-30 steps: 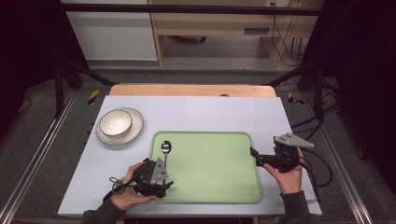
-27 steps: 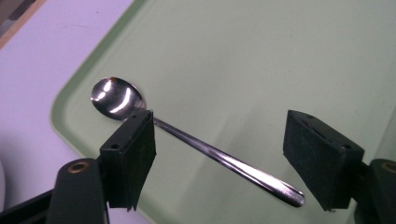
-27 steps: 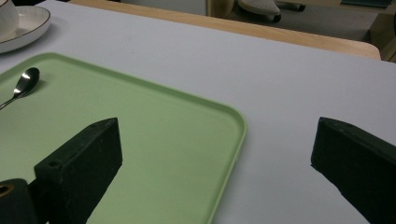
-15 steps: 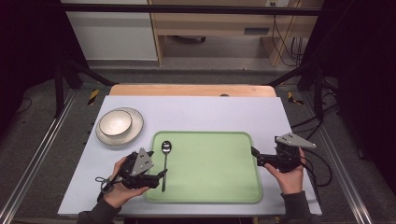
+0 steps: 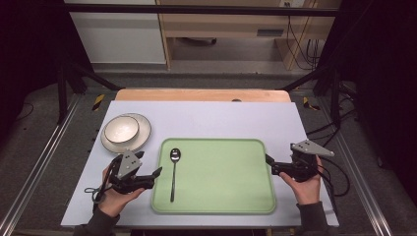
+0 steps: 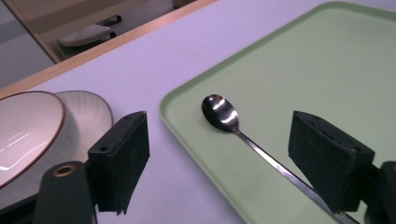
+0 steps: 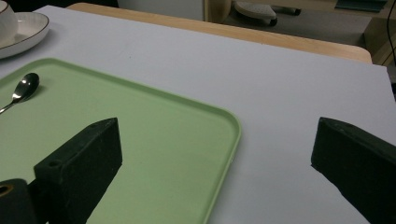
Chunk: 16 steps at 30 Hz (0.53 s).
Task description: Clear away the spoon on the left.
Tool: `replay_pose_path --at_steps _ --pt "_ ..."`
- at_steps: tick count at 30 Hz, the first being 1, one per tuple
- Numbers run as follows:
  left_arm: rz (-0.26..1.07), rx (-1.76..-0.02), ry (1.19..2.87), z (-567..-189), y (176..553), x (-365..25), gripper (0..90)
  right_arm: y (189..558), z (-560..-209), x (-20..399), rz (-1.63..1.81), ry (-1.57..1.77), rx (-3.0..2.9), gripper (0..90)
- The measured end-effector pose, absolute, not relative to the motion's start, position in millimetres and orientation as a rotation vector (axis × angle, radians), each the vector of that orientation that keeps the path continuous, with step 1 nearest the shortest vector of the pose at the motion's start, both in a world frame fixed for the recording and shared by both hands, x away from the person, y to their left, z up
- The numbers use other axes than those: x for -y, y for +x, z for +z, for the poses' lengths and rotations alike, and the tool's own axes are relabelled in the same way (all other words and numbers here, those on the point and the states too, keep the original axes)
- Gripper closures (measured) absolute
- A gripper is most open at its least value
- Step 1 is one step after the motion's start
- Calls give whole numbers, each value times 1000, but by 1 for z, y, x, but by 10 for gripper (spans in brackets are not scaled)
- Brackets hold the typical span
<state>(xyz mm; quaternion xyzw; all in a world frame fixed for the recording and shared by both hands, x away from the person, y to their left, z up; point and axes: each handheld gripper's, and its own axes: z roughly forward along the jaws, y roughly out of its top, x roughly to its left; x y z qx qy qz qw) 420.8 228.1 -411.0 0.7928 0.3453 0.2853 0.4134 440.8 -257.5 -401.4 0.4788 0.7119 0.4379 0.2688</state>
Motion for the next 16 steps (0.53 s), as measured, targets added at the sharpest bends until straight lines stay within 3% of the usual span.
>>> replay_pose_path --at_steps 16 --pt "679 -958 1884 -411 424 -260 194 440 -401 259 1180 1296 -1914 22"
